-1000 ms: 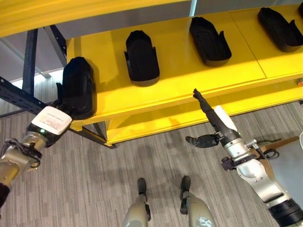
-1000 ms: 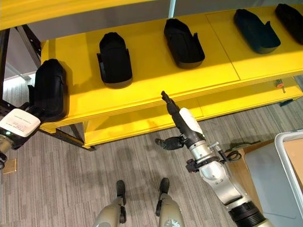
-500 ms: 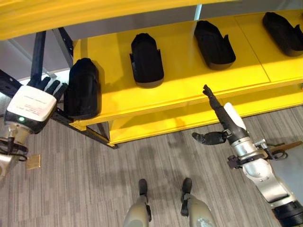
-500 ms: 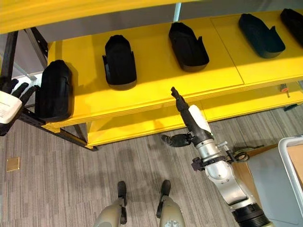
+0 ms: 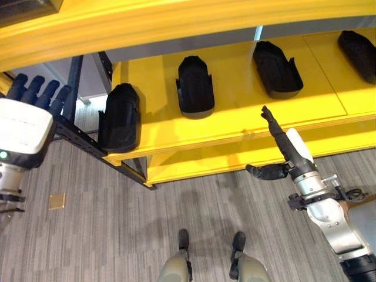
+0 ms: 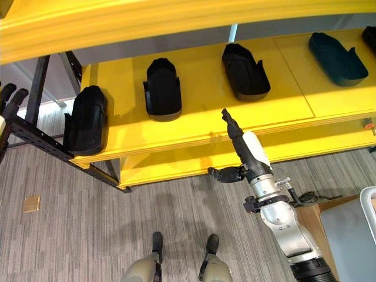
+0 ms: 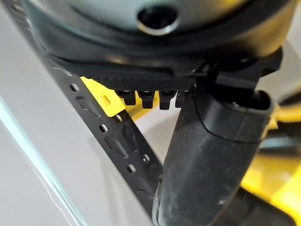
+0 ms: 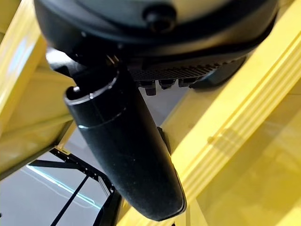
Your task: Move parts from the plastic box to the shelf.
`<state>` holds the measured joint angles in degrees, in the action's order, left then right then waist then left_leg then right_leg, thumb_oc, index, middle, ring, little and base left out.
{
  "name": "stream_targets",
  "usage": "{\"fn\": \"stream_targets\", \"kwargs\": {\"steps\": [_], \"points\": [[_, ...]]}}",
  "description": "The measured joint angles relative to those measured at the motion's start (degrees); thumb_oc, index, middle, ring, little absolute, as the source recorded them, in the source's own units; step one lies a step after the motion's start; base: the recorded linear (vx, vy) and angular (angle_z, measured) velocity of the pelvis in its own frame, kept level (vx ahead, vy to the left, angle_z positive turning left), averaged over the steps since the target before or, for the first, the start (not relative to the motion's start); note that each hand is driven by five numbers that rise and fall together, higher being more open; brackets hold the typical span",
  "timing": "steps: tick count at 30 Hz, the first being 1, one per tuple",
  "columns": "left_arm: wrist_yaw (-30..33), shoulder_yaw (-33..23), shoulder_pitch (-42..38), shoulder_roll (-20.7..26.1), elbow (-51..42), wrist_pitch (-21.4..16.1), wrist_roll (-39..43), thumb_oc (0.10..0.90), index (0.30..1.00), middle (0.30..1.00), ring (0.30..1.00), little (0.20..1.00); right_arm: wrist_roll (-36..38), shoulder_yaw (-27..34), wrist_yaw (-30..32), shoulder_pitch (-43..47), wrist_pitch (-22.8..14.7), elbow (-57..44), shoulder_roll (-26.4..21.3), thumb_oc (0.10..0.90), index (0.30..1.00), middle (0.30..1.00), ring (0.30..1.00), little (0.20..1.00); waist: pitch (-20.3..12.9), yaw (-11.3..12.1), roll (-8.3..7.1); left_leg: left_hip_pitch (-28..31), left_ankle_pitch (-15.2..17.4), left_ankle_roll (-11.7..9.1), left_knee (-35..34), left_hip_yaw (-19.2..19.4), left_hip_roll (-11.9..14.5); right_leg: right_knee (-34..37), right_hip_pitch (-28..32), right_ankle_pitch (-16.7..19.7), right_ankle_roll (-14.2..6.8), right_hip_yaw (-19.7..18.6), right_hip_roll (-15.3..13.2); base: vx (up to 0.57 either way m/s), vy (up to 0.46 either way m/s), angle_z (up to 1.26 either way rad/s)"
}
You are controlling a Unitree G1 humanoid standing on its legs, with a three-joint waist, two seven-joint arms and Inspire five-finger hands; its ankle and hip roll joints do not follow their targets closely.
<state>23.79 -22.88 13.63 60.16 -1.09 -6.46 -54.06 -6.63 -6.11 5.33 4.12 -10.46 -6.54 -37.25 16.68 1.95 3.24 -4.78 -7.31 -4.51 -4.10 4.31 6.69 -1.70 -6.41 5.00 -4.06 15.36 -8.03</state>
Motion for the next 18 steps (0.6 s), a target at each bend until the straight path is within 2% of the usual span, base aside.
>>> {"fn": "stream_targets", "kwargs": {"steps": [4, 7, 13, 18], "points": [[-1.75, 0.46, 0.89, -6.65, -4.38, -2.07, 3.59, 0.900, 1.000, 1.000, 1.000, 1.000, 0.10, 0.21, -0.87, -0.82, 0.83, 0.09, 0.93, 0.900, 1.000, 1.000, 1.000, 1.000, -1.21, -0.04, -0.52, 0.59, 0.00, -0.01, -0.21, -0.53, 0.03, 0.68, 1.14, -0.02, -0.03, 0.69, 0.10, 0.00, 0.005, 0.05], [-1.98, 0.51, 0.84, -13.74, -7.64, -2.82, 7.81, 0.900, 1.000, 1.000, 1.000, 1.000, 0.14, 0.19, -1.40, -0.93, 0.96, 0.08, 1.57, 0.900, 1.000, 1.000, 1.000, 1.000, -1.35, -0.03, -0.72, 1.03, 0.08, -0.07, -0.25, -0.82, 0.03, 0.89, 1.85, -0.07, -0.09, 0.98, 0.12, -0.01, 0.008, 0.08], [-4.20, 2.04, 1.17, -18.40, -10.13, -3.89, 13.37, 0.900, 1.000, 1.000, 1.000, 1.000, 0.18, 0.07, -2.22, -0.92, 1.05, 0.11, 2.18, 0.900, 1.000, 1.000, 1.000, 1.000, -2.57, 0.31, -2.27, 0.74, 0.19, -0.08, -0.31, -1.60, 0.11, 1.14, 2.13, -0.09, -0.06, 1.75, 0.25, 0.00, -0.001, 0.06], [-4.58, 7.76, 1.21, -19.77, -12.31, -5.15, 13.55, 0.900, 1.000, 1.000, 1.000, 1.000, 0.21, -0.59, -2.23, -0.90, 1.05, 0.11, 3.27, 0.900, 1.000, 1.000, 1.000, 1.000, -3.28, 1.34, -3.28, 0.84, 0.18, -0.11, -0.30, -2.13, 0.03, 1.57, 2.83, -0.10, -0.09, 2.40, 0.25, 0.00, -0.009, 0.06]]}}
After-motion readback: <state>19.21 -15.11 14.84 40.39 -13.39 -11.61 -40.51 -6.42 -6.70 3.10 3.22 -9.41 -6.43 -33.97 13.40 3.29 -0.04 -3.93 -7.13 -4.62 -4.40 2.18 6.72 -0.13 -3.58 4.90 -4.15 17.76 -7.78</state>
